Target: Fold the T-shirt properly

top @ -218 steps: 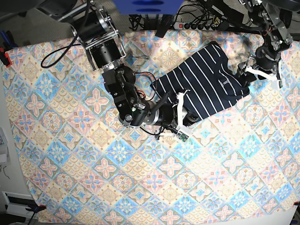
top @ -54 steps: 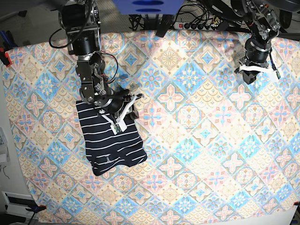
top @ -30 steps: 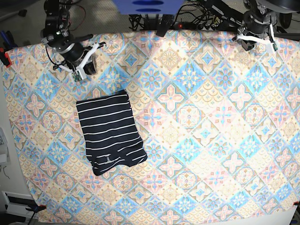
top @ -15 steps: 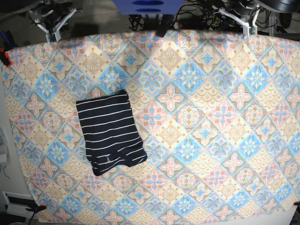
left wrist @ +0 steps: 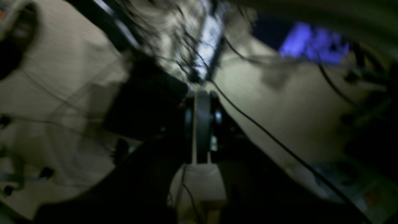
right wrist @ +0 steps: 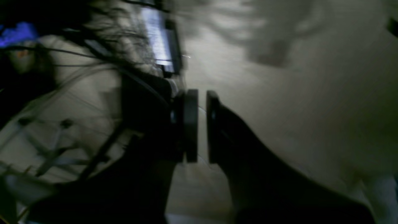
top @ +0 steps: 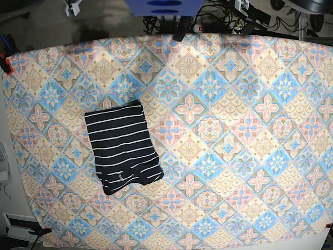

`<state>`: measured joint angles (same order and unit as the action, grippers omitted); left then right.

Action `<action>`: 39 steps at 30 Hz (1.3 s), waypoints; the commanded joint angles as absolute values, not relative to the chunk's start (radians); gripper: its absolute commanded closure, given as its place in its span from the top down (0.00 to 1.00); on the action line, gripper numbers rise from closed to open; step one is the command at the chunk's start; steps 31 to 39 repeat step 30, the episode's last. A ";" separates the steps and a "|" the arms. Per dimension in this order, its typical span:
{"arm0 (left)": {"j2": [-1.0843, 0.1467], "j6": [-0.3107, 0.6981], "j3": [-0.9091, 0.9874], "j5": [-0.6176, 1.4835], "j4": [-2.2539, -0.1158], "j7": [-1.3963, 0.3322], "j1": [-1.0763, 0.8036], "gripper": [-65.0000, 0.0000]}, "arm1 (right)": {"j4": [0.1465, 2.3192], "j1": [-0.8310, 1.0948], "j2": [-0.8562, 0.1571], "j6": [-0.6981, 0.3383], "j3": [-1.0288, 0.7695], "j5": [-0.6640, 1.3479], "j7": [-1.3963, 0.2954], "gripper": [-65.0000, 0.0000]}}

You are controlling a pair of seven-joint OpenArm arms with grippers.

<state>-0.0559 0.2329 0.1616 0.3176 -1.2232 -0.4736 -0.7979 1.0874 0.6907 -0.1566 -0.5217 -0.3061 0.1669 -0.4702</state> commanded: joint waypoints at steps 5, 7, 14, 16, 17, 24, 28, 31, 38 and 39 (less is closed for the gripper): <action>-0.064 0.232 0.090 0.321 -0.961 -0.331 -0.704 0.00 | 0.823 0.591 -0.179 -0.515 -0.225 0.165 -0.338 0.08; -0.067 0.232 0.071 0.321 -0.883 -0.286 -0.673 0.00 | 0.740 0.556 -0.186 -0.513 -0.183 0.165 -0.275 0.08; -0.081 0.232 -0.001 0.285 -0.547 -0.234 -0.440 0.00 | 0.441 0.401 -0.188 -0.510 -0.111 0.165 -0.110 0.08; -0.081 0.232 -0.018 0.266 -0.473 -0.234 -0.377 0.00 | 0.390 0.374 -0.145 -0.510 -0.116 0.166 -0.070 0.08; -0.081 0.232 -0.018 0.255 -0.456 -0.234 -0.352 0.00 | 0.372 0.364 -0.130 -0.510 -0.116 0.166 -0.056 0.08; -0.081 0.232 -0.015 0.180 -0.444 -0.232 -0.292 0.00 | 0.332 0.332 -0.081 -0.507 -0.117 0.170 -0.035 0.08; -0.077 0.232 -0.016 0.177 -0.443 -0.232 -0.280 0.00 | 0.338 0.320 -0.048 -0.473 -0.117 0.170 -0.035 0.08; -0.077 0.232 -0.016 0.177 -0.446 -0.232 -0.271 0.00 | 0.338 0.320 -0.042 -0.473 -0.119 0.170 -0.035 0.08; -0.077 0.232 -0.016 0.177 -0.446 -0.232 -0.271 0.00 | 0.338 0.320 -0.042 -0.473 -0.119 0.170 -0.035 0.08; -0.077 0.232 -0.016 0.177 -0.446 -0.232 -0.271 0.00 | 0.338 0.320 -0.042 -0.473 -0.119 0.170 -0.035 0.08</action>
